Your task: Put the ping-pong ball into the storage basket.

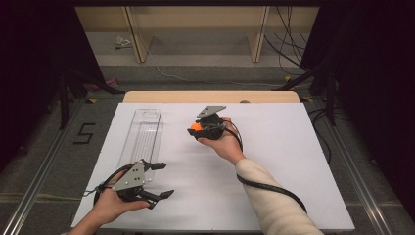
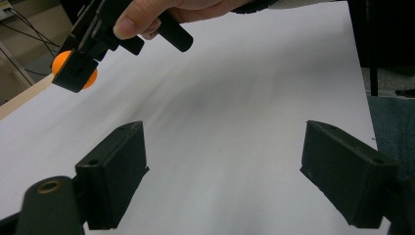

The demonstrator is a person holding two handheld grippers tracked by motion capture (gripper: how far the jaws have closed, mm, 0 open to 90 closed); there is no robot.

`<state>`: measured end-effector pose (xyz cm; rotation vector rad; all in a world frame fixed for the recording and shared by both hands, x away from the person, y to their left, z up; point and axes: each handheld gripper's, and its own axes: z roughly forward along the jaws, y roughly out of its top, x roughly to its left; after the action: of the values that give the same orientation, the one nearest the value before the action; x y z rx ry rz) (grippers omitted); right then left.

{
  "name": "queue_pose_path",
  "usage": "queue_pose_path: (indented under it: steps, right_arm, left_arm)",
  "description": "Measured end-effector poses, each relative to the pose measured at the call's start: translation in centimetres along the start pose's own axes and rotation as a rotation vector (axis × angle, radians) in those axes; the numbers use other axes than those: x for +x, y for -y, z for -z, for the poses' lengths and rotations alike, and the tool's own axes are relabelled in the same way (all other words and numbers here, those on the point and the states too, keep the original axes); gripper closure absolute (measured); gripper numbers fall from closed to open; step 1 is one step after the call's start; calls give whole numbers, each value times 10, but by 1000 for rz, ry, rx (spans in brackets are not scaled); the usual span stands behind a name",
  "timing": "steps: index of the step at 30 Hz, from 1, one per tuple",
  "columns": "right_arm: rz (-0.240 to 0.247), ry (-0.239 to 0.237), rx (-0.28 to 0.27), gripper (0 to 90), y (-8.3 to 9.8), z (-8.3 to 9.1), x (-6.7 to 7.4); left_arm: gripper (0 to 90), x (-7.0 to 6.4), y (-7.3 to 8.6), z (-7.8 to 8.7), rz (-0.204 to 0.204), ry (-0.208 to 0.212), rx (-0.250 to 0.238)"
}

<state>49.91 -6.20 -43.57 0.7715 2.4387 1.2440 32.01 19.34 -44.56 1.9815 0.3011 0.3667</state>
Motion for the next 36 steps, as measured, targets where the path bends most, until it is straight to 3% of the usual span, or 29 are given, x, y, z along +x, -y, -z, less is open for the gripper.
queue_pose_path:
  steps: [36]
  right_arm:
    - [7, -32, -22, 512, -12, -2, 11]
  left_arm:
    - [165, 0, 0, 0, -2, 2, 0]
